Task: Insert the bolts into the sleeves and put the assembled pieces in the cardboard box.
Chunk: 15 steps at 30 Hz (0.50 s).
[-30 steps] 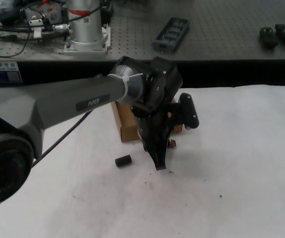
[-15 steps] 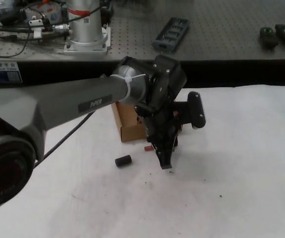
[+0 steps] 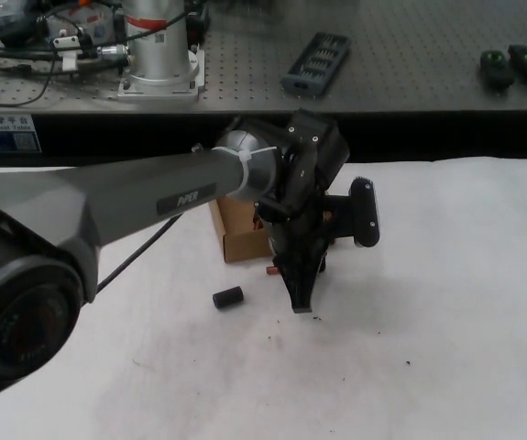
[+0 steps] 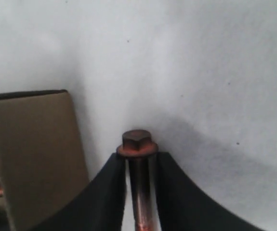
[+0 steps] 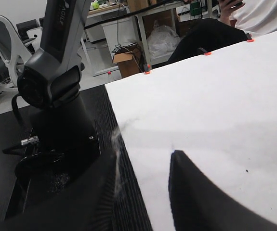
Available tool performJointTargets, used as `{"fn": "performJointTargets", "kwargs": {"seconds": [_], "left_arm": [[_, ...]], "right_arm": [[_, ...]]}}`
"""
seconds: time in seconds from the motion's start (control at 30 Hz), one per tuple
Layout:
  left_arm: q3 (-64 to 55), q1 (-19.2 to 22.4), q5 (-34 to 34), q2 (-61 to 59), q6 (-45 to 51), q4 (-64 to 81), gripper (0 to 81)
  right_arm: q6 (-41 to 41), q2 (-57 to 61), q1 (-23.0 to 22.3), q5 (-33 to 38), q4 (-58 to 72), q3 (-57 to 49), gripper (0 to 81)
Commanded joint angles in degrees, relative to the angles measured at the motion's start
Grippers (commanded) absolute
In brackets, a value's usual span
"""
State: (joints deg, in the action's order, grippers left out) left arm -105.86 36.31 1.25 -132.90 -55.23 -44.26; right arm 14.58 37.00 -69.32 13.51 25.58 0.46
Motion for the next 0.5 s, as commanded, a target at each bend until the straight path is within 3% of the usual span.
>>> {"fn": "performJointTargets", "kwargs": {"seconds": [0.0, 0.07, 0.27, 0.47], "left_arm": [[0.6, 0.2, -0.7, -2.8, -0.5, -0.7, 7.8], [0.6, 0.2, -1.3, -2.8, -0.5, -0.7, 0.4], [0.6, 0.2, -1.3, -2.1, 1.1, -1.1, 0.6], [0.6, 0.2, 2.7, 2.4, 11.0, -1.1, 0.6]], "right_arm": [[2.3, -0.3, -0.2, -2.6, 1.8, -0.5, 28.3], [2.3, -0.3, -0.2, -2.6, 1.8, -0.5, 28.3], [2.2, -0.3, -0.2, -2.6, 1.8, -0.5, 28.3], [2.1, -0.3, -0.2, -2.6, 1.8, -0.5, 28.3]]}}
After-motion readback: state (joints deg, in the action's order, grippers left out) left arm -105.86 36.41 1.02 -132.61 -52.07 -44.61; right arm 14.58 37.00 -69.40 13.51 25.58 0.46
